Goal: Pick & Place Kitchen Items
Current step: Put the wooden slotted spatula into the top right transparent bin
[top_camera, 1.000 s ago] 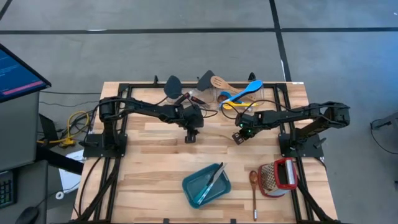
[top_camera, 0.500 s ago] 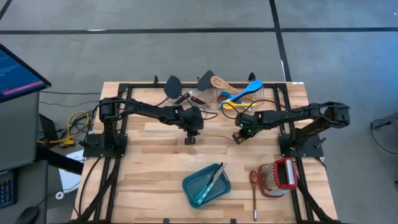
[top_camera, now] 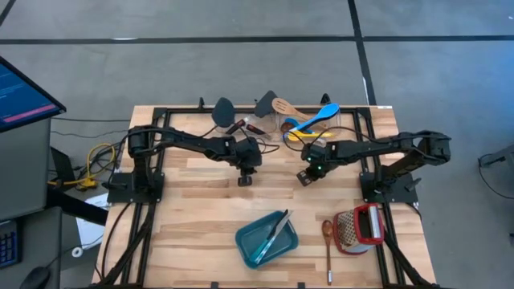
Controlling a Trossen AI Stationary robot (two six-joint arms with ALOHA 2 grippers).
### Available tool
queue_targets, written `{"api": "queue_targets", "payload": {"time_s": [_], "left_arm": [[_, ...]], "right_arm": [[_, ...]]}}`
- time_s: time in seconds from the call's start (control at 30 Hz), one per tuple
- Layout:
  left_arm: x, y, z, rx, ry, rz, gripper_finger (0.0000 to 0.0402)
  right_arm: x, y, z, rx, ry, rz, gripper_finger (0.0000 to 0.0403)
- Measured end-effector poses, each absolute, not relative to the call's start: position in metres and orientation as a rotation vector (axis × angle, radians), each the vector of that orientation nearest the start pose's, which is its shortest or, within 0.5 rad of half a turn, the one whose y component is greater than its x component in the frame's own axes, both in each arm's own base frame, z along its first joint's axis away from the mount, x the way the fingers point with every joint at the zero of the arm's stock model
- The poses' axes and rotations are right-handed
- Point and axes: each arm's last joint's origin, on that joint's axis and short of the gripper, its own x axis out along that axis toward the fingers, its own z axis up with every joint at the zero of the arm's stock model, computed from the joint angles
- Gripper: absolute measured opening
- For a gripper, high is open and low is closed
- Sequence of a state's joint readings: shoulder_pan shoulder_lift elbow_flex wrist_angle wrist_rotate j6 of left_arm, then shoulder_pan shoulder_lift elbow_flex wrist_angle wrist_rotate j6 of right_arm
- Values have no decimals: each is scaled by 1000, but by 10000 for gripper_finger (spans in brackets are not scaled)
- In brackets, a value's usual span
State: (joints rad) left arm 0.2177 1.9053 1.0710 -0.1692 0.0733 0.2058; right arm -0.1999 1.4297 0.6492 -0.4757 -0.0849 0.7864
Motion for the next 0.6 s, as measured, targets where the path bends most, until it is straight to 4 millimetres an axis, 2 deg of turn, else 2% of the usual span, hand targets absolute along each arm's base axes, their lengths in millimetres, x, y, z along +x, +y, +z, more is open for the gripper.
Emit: {"api": "queue_targets", "payload": {"time_s": [0.17, 0.37, 0.47, 0.6], "left_arm": [[359, 79, 130, 7, 1000, 55, 59], [359, 79, 130, -30, 999, 65, 59], [359, 77, 130, -49, 995, 45, 59], [359, 75, 133, -66, 985, 12, 60]], "right_arm": [[240, -49, 166, 911, 1121, -480, 0], [257, -56, 214, 841, 1085, -420, 0], [259, -58, 243, 794, 1066, -393, 0], [248, -61, 281, 756, 990, -367, 0]]}}
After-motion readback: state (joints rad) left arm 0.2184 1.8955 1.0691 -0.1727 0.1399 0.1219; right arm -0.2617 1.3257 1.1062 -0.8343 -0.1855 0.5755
